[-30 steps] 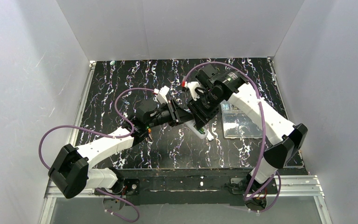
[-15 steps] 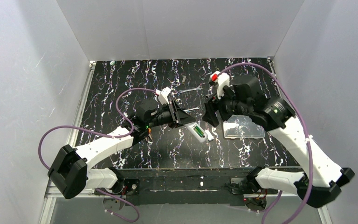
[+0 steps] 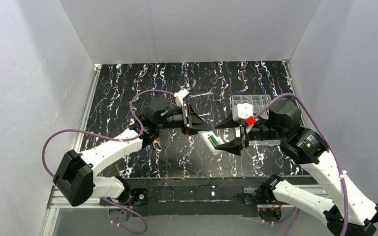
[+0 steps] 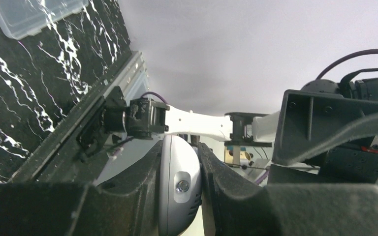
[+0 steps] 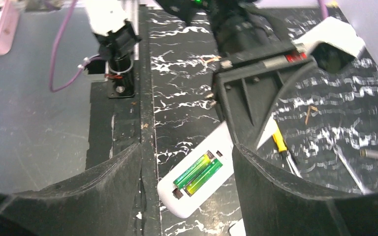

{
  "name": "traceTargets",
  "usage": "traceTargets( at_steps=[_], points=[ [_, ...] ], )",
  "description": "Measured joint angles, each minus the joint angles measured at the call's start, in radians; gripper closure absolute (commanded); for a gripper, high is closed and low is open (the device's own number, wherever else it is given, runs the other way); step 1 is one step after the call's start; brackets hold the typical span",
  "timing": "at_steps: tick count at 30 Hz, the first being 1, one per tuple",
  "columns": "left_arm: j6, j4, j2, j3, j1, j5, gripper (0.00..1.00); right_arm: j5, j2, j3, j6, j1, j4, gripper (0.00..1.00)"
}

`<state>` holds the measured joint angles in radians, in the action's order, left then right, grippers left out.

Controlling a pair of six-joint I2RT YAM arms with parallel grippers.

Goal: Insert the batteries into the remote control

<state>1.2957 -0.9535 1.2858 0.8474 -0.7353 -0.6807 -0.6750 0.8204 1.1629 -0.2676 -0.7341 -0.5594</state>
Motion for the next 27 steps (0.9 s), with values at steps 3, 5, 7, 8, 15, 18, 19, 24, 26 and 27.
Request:
traceTargets(
  at_steps=[3, 5, 7, 8, 15, 18, 19, 24, 26, 27],
  points=[
    [0.01, 0.002, 0.0, 0.0, 0.0, -0.044, 1.0, -0.082, 0.018, 0.0, -0.059, 0.002, -0.005, 0.25],
    [0.009, 0.014, 0.0, 0.0, 0.0, -0.068, 1.0, -0.135, 0.033, 0.0, -0.085, 0.011, -0.006, 0.26],
    [0.001, 0.037, -0.003, 0.0, 0.0, -0.082, 1.0, -0.196, 0.058, -0.001, -0.103, 0.033, -0.004, 0.27],
    [-0.007, 0.055, -0.007, 0.0, 0.0, -0.086, 1.0, -0.222, 0.07, -0.002, -0.109, 0.043, 0.0, 0.28],
    [-0.095, 0.195, -0.073, 0.0, 0.0, -0.084, 1.0, -0.327, 0.122, -0.003, -0.175, 0.073, 0.008, 0.31],
    [-0.115, 0.219, -0.098, 0.0, 0.0, -0.066, 1.0, -0.355, 0.131, -0.004, -0.215, 0.074, -0.005, 0.34],
    [-0.117, 0.223, -0.103, 0.0, 0.0, -0.061, 1.0, -0.368, 0.131, -0.009, -0.234, 0.074, -0.01, 0.35],
    [-0.106, 0.214, -0.102, -0.001, 0.0, -0.054, 1.0, -0.415, 0.13, -0.048, -0.288, 0.074, -0.025, 0.41],
    [-0.1, 0.201, -0.1, -0.001, 0.0, -0.055, 1.0, -0.436, 0.131, -0.062, -0.306, 0.074, -0.029, 0.44],
    [-0.097, 0.196, -0.1, -0.001, 0.0, -0.055, 1.0, -0.446, 0.131, -0.066, -0.313, 0.074, -0.031, 0.44]
  ],
)
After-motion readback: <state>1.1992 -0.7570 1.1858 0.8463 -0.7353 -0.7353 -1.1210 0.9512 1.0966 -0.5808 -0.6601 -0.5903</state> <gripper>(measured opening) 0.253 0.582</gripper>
